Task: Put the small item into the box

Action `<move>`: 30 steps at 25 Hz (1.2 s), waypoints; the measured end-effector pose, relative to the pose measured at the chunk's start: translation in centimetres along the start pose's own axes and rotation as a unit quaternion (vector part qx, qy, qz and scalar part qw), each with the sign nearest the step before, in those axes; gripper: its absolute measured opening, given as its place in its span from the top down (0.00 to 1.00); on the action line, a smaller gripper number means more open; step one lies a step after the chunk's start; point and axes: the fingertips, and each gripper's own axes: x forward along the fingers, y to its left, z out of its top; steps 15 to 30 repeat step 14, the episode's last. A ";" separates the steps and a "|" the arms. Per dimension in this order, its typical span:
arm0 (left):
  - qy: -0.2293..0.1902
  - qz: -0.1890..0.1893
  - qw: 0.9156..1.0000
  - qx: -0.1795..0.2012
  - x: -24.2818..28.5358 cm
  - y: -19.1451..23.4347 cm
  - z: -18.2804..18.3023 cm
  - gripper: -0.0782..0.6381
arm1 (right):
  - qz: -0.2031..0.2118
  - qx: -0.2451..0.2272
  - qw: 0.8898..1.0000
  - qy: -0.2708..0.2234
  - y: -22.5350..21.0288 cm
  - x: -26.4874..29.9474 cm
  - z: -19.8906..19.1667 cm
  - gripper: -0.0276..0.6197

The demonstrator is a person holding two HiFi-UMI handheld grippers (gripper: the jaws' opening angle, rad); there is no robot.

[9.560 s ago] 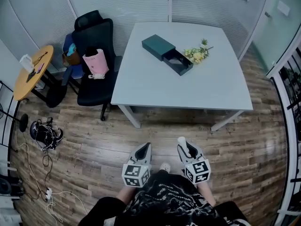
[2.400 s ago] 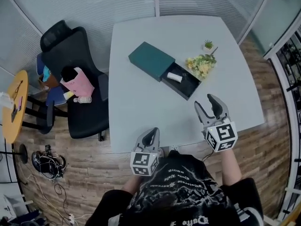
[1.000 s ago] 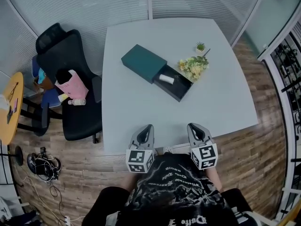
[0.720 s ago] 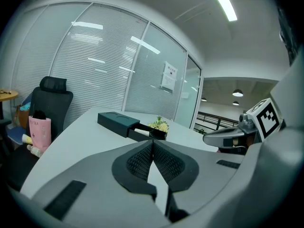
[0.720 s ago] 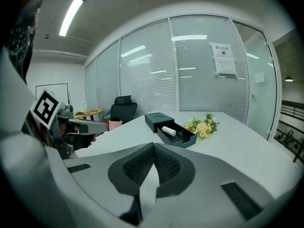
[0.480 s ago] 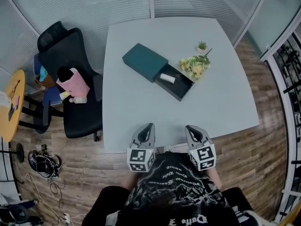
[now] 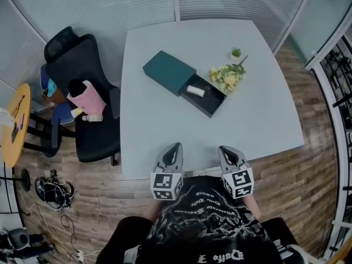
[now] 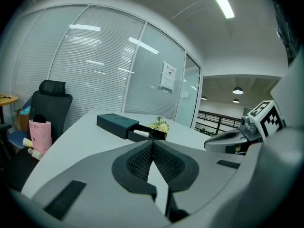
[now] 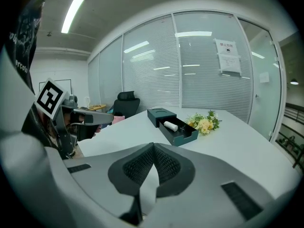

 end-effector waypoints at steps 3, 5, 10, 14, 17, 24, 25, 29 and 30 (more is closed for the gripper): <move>-0.003 0.004 1.000 -0.003 0.1 0.0 0.0 0.87 | 0.005 -0.013 1.000 0.000 0.0 0.1 -0.1 0.95; -0.003 0.004 1.000 -0.002 0.3 -0.1 0.1 0.87 | 0.003 -0.011 1.000 0.000 -0.3 -0.1 0.1 0.95; -0.007 0.003 1.000 0.004 0.6 -0.4 0.5 0.87 | -0.005 0.002 1.000 -0.002 -1.1 -0.2 0.0 0.95; -0.005 0.000 1.000 0.009 0.7 -0.7 0.5 0.87 | -0.020 0.016 1.000 -0.008 -2.2 -0.4 0.0 0.95; -0.005 0.000 1.000 0.009 0.7 -0.7 0.5 0.87 | -0.020 0.016 1.000 -0.008 -2.2 -0.4 0.0 0.95; -0.005 0.000 1.000 0.009 0.7 -0.7 0.5 0.87 | -0.020 0.016 1.000 -0.008 -2.2 -0.4 0.0 0.95; -0.005 0.000 1.000 0.009 0.7 -0.7 0.5 0.87 | -0.020 0.016 1.000 -0.008 -2.2 -0.4 0.0 0.95; -0.005 0.000 1.000 0.009 0.7 -0.7 0.5 0.87 | -0.020 0.016 1.000 -0.008 -2.2 -0.4 0.0 0.95; -0.005 0.000 1.000 0.009 0.7 -0.7 0.5 0.87 | -0.020 0.016 1.000 -0.008 -2.2 -0.4 0.0 0.95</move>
